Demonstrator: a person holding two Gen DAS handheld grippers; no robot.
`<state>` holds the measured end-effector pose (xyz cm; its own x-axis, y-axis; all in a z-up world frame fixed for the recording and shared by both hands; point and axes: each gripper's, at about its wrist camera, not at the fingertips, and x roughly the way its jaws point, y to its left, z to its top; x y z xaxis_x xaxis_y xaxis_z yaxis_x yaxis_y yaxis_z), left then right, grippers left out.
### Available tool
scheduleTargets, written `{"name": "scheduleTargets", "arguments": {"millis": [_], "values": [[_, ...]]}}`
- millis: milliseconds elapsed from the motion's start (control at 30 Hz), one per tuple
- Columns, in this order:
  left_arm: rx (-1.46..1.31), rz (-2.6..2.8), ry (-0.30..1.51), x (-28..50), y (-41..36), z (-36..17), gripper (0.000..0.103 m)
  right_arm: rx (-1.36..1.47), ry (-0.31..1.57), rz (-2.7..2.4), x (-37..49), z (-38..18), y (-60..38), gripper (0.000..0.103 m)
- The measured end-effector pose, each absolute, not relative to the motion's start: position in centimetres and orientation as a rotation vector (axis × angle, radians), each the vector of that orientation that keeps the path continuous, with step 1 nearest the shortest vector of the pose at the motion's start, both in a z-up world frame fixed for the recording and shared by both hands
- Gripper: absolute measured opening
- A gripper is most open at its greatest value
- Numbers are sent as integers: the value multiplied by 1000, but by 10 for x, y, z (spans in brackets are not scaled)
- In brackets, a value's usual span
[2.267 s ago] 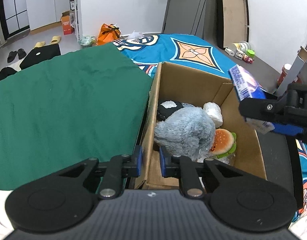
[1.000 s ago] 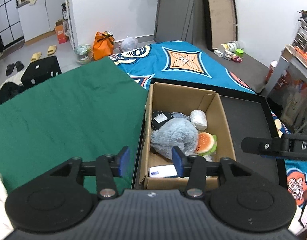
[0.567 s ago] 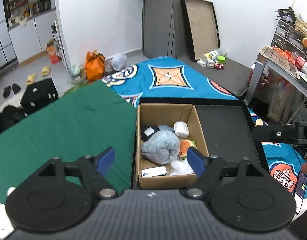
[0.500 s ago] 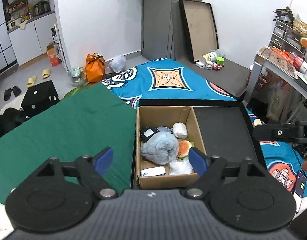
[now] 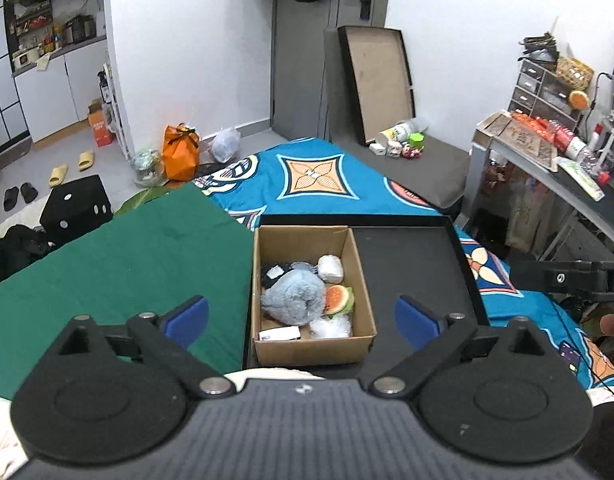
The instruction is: Organize soft objects
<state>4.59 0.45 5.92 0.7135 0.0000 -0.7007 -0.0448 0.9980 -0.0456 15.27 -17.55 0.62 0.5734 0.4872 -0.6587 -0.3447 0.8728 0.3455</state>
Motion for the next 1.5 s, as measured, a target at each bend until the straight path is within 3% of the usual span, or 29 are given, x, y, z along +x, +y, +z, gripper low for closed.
{"name": "scheduleTargets", "arguments": {"millis": [1500], "values": [[-27, 52, 633, -45, -35, 97, 100, 95, 684, 503, 55, 57, -188, 103]]}}
